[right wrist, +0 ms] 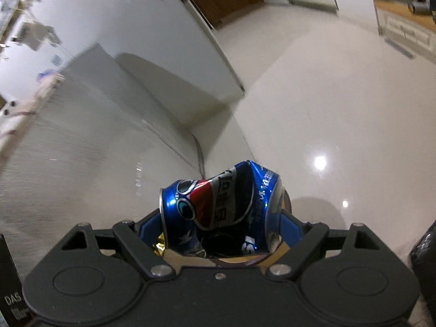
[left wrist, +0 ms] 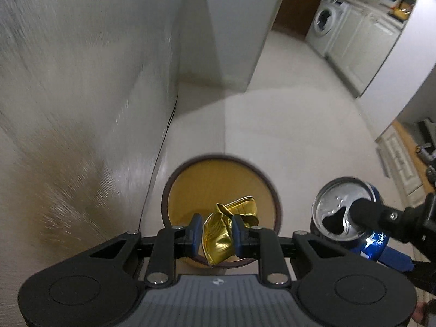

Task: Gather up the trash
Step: 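Open the left tool over the wastebasket while the right tool releases the can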

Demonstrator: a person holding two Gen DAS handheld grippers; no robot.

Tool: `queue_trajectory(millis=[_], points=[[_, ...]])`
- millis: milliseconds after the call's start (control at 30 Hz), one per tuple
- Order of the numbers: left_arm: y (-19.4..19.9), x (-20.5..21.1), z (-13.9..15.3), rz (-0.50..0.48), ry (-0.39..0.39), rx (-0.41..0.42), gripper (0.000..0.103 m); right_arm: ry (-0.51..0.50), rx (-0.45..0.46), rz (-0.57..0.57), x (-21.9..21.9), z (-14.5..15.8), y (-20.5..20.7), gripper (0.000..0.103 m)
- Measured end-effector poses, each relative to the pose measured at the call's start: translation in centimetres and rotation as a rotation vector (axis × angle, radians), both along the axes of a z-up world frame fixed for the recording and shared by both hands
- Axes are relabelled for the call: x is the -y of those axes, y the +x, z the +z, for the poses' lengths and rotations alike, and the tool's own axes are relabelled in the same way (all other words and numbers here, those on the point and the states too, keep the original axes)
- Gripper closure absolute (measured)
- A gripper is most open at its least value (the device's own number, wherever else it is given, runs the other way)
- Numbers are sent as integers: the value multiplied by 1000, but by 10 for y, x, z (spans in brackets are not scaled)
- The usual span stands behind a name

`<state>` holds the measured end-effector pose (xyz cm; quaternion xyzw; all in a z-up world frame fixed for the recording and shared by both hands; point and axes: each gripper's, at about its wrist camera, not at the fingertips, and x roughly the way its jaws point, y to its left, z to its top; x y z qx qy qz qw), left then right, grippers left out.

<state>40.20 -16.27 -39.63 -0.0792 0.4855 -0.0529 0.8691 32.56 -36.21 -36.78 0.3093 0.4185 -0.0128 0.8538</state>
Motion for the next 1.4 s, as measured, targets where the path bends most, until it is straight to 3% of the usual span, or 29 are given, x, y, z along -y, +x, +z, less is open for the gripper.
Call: queue_trajectory(millis=[300,367,467,800,1033,1333,1400], points=[[35,3,-77,-20,45,-57,79,126,-72,-87,-14,-91,43,15],[42,3,-91,-32,58,-55,79,114,-83,-70,-21,-104,53,15],[54,7,-110,-51,69,-56,79,63,-63,-54,-25,-116,65,15],[94,27,-146,-178,149,-61,79,64,-72,-80,-27,-156,93,15],[96,29,-170,-220,160,-141,79,76,-122,-76,-32,-181,108,15],[90,32,-175,-242,170,-160,77,40,-156,-57,-35,-192,110,15],[92,30,-175,-236,149,-170,68,47,-157,-65,-35,-191,109,15]])
